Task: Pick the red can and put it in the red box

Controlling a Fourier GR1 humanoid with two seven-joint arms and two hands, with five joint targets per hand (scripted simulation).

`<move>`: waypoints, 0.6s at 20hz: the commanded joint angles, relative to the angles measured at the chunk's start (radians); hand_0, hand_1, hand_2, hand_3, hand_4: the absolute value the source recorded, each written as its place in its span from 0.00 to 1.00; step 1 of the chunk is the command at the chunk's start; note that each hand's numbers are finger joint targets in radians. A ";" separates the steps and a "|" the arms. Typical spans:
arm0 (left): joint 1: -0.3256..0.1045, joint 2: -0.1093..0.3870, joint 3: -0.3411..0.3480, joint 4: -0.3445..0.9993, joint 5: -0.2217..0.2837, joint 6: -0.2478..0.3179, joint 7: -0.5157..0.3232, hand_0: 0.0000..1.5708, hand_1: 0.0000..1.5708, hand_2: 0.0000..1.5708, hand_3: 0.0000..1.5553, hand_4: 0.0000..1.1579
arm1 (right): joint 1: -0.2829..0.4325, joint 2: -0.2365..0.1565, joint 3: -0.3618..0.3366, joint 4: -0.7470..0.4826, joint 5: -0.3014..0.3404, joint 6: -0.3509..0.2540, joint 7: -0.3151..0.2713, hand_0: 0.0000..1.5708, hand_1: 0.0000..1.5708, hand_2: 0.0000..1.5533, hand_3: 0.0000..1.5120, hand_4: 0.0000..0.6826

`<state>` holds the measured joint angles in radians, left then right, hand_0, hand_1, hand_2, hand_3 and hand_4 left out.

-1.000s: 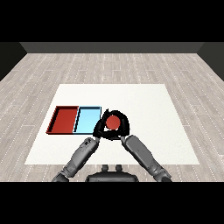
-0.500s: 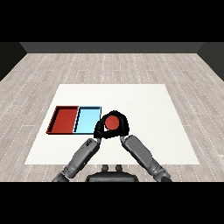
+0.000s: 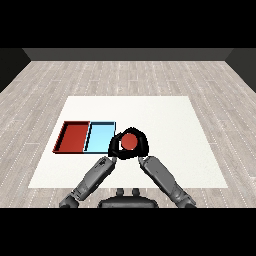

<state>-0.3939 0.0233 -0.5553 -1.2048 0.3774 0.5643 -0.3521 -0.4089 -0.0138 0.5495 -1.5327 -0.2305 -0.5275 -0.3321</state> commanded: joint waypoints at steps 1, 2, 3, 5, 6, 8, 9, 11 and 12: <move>0.010 -0.022 -0.055 -0.043 0.015 0.086 -0.032 1.00 1.00 0.99 0.95 0.98 | -0.039 0.013 0.007 0.089 -0.068 0.007 -0.070 0.95 0.95 0.93 0.92 0.95; -0.037 -0.022 -0.016 -0.002 0.035 0.066 -0.085 1.00 1.00 1.00 0.95 0.98 | -0.078 0.013 -0.012 0.108 -0.113 0.022 -0.078 0.95 0.95 0.93 0.92 0.93; 0.020 -0.022 0.029 -0.018 -0.004 -0.004 -0.093 1.00 1.00 1.00 0.96 0.98 | -0.026 0.013 -0.003 0.037 -0.068 0.017 -0.012 0.95 0.95 0.92 0.91 0.87; 0.014 -0.022 0.030 0.022 0.034 -0.013 -0.187 1.00 1.00 1.00 0.97 0.99 | -0.049 0.013 0.007 0.081 -0.053 -0.002 -0.010 0.79 0.79 0.80 0.76 0.00; 0.006 -0.022 0.020 -0.020 0.029 0.007 -0.141 1.00 1.00 1.00 0.97 0.99 | -0.006 0.010 0.022 0.033 0.015 -0.034 0.052 0.59 0.59 0.60 0.35 0.00; 0.008 -0.022 0.019 -0.020 0.029 0.006 -0.144 1.00 1.00 1.00 0.97 0.99 | -0.029 0.013 0.001 0.047 0.025 -0.004 0.085 0.00 0.00 0.00 0.00 0.00; 0.009 -0.023 0.019 -0.020 0.029 0.006 -0.144 1.00 1.00 1.00 0.97 0.99 | -0.028 0.014 0.001 0.046 0.036 -0.003 0.095 0.00 0.00 0.00 0.00 0.00; 0.029 -0.023 -0.001 -0.012 0.056 0.021 -0.189 1.00 1.00 1.00 0.97 0.99 | -0.026 0.014 0.000 0.045 0.057 -0.001 0.112 0.00 0.00 0.00 0.00 0.00; -0.041 -0.023 0.012 -0.023 0.020 0.049 -0.092 1.00 1.00 1.00 0.97 0.99 | -0.100 0.014 0.011 0.127 0.014 -0.027 0.079 0.00 0.00 0.00 0.00 0.00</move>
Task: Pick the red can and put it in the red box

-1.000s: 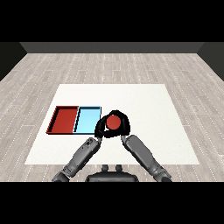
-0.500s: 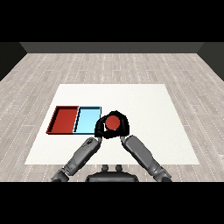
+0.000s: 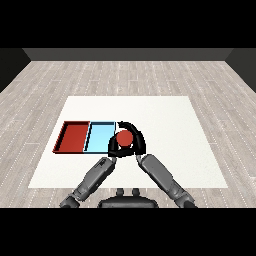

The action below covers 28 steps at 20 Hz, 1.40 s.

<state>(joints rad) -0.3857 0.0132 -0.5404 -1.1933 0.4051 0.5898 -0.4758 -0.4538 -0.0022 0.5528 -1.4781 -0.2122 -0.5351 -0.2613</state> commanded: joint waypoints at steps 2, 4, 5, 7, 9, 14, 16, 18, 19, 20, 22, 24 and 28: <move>-0.002 -0.012 0.025 0.023 -0.007 -0.041 -0.040 1.00 1.00 1.00 0.97 0.99 | 0.001 -0.013 -0.049 0.000 0.023 0.066 0.056 0.00 0.00 0.00 0.00 0.00; -0.019 -0.013 0.007 -0.013 -0.020 0.022 0.003 1.00 1.00 1.00 0.97 0.98 | -0.009 0.002 -0.035 0.024 -0.023 0.012 0.015 0.00 0.00 0.00 0.00 0.00; -0.002 -0.013 0.047 0.017 -0.033 -0.020 -0.024 1.00 1.00 1.00 0.96 0.98 | 0.047 0.002 -0.039 -0.050 0.050 0.038 0.081 0.00 0.00 0.00 0.00 0.00; 0.006 -0.013 0.048 0.044 -0.016 -0.033 -0.082 1.00 1.00 1.00 0.96 0.98 | 0.011 0.002 -0.008 -0.015 0.024 -0.017 0.067 0.00 0.00 0.00 0.00 0.00; -0.035 -0.013 0.002 -0.010 -0.021 0.044 -0.020 1.00 1.00 1.00 0.96 0.98 | 0.048 -0.011 -0.060 -0.087 0.062 0.041 0.105 0.00 0.00 0.00 0.00 0.00; 0.022 -0.013 0.063 -0.009 -0.081 -0.016 -0.029 1.00 1.00 1.00 0.95 0.98 | 0.042 0.002 -0.063 -0.065 0.032 0.030 0.078 0.00 0.00 0.00 0.00 0.00; 0.032 -0.011 0.039 -0.075 -0.092 0.021 0.051 1.00 1.00 1.00 0.94 0.98 | 0.086 0.002 -0.088 -0.092 0.026 0.076 0.091 0.00 0.00 0.00 0.00 0.00; -0.032 -0.002 0.103 0.007 -0.077 -0.007 0.030 1.00 1.00 1.00 0.94 0.98 | 0.082 -0.006 -0.152 -0.104 0.001 0.130 0.090 0.00 0.00 0.00 0.00 0.00; 0.075 0.018 0.043 -0.109 -0.100 0.031 0.030 1.00 1.00 1.00 0.93 0.98 | 0.198 -0.045 -0.079 -0.274 0.034 0.089 0.135 0.00 0.00 0.00 0.00 0.00; 0.017 -0.008 0.094 -0.006 -0.086 -0.018 -0.002 1.00 1.00 0.99 0.94 0.98 | 0.262 -0.077 -0.113 -0.212 -0.009 0.183 0.016 0.00 0.00 0.00 0.00 0.00; 0.059 0.049 0.112 -0.090 -0.098 -0.016 0.017 1.00 1.00 0.99 0.94 0.98 | 0.244 -0.087 -0.137 -0.291 0.009 0.159 0.070 0.00 0.00 0.00 0.00 0.00; 0.035 0.036 0.147 -0.081 -0.102 -0.036 0.034 1.00 1.00 0.99 0.94 0.97 | 0.252 -0.086 -0.196 -0.279 -0.030 0.208 0.044 0.00 0.00 0.00 0.00 0.00; 0.001 0.098 0.204 -0.106 -0.095 -0.050 0.082 1.00 1.00 1.00 0.95 0.98 | 0.451 -0.168 -0.227 -0.420 -0.092 0.272 -0.001 0.00 0.00 0.00 0.00 0.00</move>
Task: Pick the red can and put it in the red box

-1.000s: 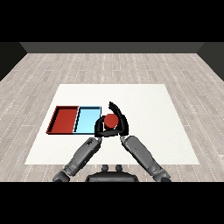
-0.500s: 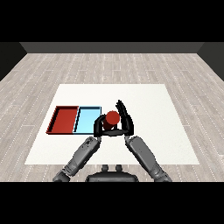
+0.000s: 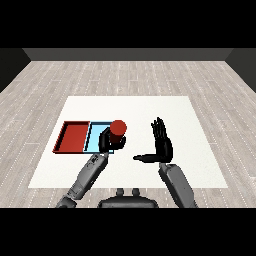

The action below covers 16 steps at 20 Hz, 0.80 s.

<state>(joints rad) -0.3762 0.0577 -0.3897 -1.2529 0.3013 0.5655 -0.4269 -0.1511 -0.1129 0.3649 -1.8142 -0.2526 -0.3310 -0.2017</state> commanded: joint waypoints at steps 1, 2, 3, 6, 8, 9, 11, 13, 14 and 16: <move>0.010 0.046 0.061 -0.057 -0.006 -0.026 0.036 1.00 1.00 1.00 0.95 0.98 | 0.112 -0.062 -0.033 -0.159 -0.009 0.018 0.059 0.00 0.00 0.00 0.00 0.00; -0.022 0.097 0.111 -0.039 0.010 -0.038 0.046 1.00 1.00 1.00 0.95 0.98 | 0.127 -0.097 -0.085 -0.132 -0.063 0.075 0.025 0.00 0.00 0.00 0.00 0.00; 0.040 0.112 0.096 -0.088 -0.004 -0.042 0.049 1.00 1.00 1.00 0.95 0.97 | 0.065 -0.067 -0.130 0.016 -0.067 0.109 -0.056 0.00 0.00 0.00 0.00 0.00; -0.013 0.199 0.162 -0.073 -0.014 -0.026 0.130 1.00 1.00 1.00 0.95 0.98 | 0.166 -0.120 -0.167 -0.085 -0.099 0.118 -0.019 0.00 0.00 0.00 0.00 0.00; -0.025 0.268 0.200 -0.090 -0.020 -0.030 0.178 1.00 1.00 1.00 0.96 0.97 | 0.198 -0.100 -0.178 -0.034 -0.100 0.124 -0.065 0.00 0.00 0.00 0.00 0.00; -0.027 0.255 0.185 -0.086 -0.058 -0.001 0.187 1.00 1.00 1.00 0.96 0.96 | 0.193 -0.109 -0.200 -0.052 -0.110 0.129 -0.047 0.00 0.00 0.00 0.00 0.00; 0.034 0.321 0.191 -0.111 -0.083 0.000 0.204 1.00 1.00 1.00 0.96 0.96 | 0.264 -0.135 -0.198 -0.154 -0.115 0.112 0.013 0.00 0.00 0.00 0.00 0.00; 0.001 0.395 0.235 0.012 -0.091 -0.032 0.235 1.00 1.00 1.00 0.96 0.99 | 0.265 -0.105 -0.194 -0.065 -0.115 0.145 -0.073 0.00 0.00 0.00 0.00 0.00; -0.020 0.431 0.254 0.080 -0.091 -0.077 0.215 1.00 1.00 0.98 0.95 0.98 | 0.245 -0.112 -0.211 -0.051 -0.112 0.129 -0.046 0.00 0.00 0.00 0.00 0.00; -0.028 0.464 0.248 0.134 -0.101 -0.101 0.290 1.00 1.00 0.98 0.95 0.96 | 0.214 -0.079 -0.193 0.000 -0.110 0.140 -0.072 0.00 0.00 0.00 0.00 0.00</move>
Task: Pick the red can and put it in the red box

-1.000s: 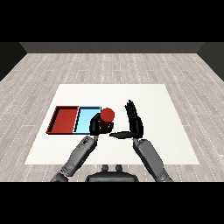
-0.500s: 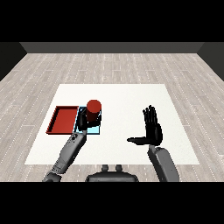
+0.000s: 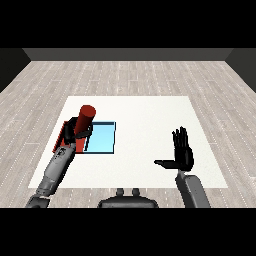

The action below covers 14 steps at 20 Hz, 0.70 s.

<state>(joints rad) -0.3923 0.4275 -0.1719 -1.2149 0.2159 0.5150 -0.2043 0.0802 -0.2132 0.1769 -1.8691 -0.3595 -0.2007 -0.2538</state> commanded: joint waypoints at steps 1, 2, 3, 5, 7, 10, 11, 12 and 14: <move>-0.017 0.097 0.039 0.153 -0.024 -0.040 0.079 1.00 1.00 0.99 0.96 0.96 | -0.039 0.007 -0.036 0.096 -0.033 0.042 -0.027 0.00 0.00 0.00 0.00 0.00; -0.053 0.096 0.049 0.246 -0.029 -0.054 0.072 1.00 1.00 0.99 0.96 0.96 | 0.011 0.017 -0.026 0.076 -0.016 0.017 -0.029 0.00 0.00 0.00 0.00 0.00; -0.031 0.088 0.038 0.313 -0.054 -0.047 0.035 1.00 1.00 0.99 0.97 0.93 | 0.015 -0.014 -0.053 0.058 -0.035 0.038 -0.015 0.00 0.00 0.00 0.00 0.00; -0.058 0.122 0.059 0.416 -0.054 -0.087 0.043 1.00 1.00 0.99 0.95 0.91 | -0.053 0.012 -0.038 0.177 0.008 0.030 -0.051 0.00 0.00 0.00 0.00 0.00; -0.101 0.102 0.024 0.539 -0.114 -0.041 0.098 1.00 1.00 0.99 0.94 0.91 | -0.054 -0.006 -0.076 0.183 -0.029 0.067 -0.066 0.00 0.00 0.00 0.00 0.00; -0.147 0.136 0.025 0.696 -0.138 -0.086 0.148 0.96 0.96 0.91 0.88 0.84 | -0.090 0.028 -0.067 0.195 -0.027 0.055 -0.080 0.00 0.00 0.00 0.00 0.00; -0.165 0.125 0.004 0.755 -0.170 -0.082 0.136 0.78 0.78 0.73 0.69 0.80 | -0.127 0.008 -0.079 0.218 -0.017 0.039 -0.039 0.00 0.00 0.00 0.00 0.00; -0.147 0.095 0.007 0.806 -0.173 -0.060 0.119 0.60 0.60 0.54 0.43 0.77 | -0.092 0.042 -0.042 0.219 0.017 0.023 -0.083 0.00 0.00 0.00 0.00 0.00; -0.176 0.106 0.027 0.893 -0.163 -0.115 0.111 0.40 0.40 0.38 0.00 0.67 | -0.140 0.004 -0.092 0.277 0.003 0.053 -0.085 0.00 0.00 0.00 0.00 0.00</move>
<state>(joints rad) -0.5268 0.5410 -0.1497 -0.4946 0.0747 0.4299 -0.0961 -0.0119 -0.1998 0.1120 -1.6645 -0.3646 -0.1606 -0.3157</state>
